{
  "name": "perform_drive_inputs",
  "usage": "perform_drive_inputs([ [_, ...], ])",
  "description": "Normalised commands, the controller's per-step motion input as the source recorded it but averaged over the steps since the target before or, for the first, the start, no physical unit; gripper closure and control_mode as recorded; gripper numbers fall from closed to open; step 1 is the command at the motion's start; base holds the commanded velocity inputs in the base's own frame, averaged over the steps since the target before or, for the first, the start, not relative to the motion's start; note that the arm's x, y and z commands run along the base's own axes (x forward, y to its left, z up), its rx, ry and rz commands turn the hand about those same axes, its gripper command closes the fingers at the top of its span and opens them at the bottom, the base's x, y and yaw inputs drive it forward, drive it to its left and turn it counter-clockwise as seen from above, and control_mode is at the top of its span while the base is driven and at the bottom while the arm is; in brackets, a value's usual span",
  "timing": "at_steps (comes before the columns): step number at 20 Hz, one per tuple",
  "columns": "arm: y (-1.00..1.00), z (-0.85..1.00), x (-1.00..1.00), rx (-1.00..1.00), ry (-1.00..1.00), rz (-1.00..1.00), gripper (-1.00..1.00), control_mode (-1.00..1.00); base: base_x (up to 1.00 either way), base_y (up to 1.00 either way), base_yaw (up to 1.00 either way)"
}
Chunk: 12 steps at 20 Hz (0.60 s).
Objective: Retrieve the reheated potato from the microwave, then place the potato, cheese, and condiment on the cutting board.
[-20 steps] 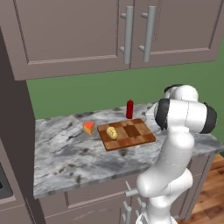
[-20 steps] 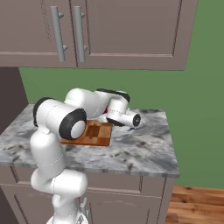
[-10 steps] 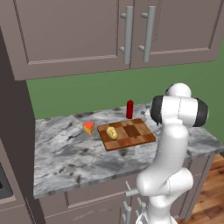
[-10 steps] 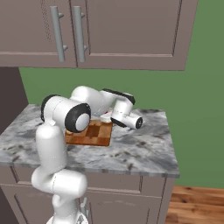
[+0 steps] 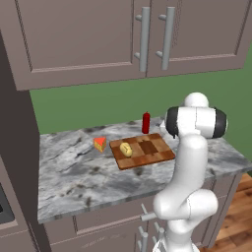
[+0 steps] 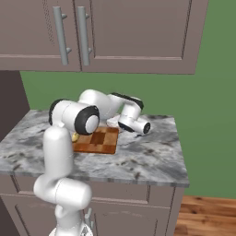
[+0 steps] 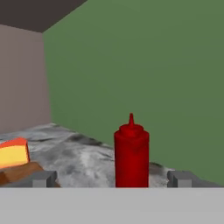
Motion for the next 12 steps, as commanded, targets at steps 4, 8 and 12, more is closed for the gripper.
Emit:
perform_drive_inputs([
  [4,0.03,-0.13,0.27,0.0,-0.02,0.01,-1.0,-1.0,0.0,0.0,0.0],
  [8,0.06,-0.14,0.19,0.0,-0.07,0.02,-1.0,-1.0,0.0,0.0,0.0],
  [12,0.08,-0.05,0.11,0.0,-0.06,0.04,-1.0,-1.0,0.0,0.0,0.0],
])
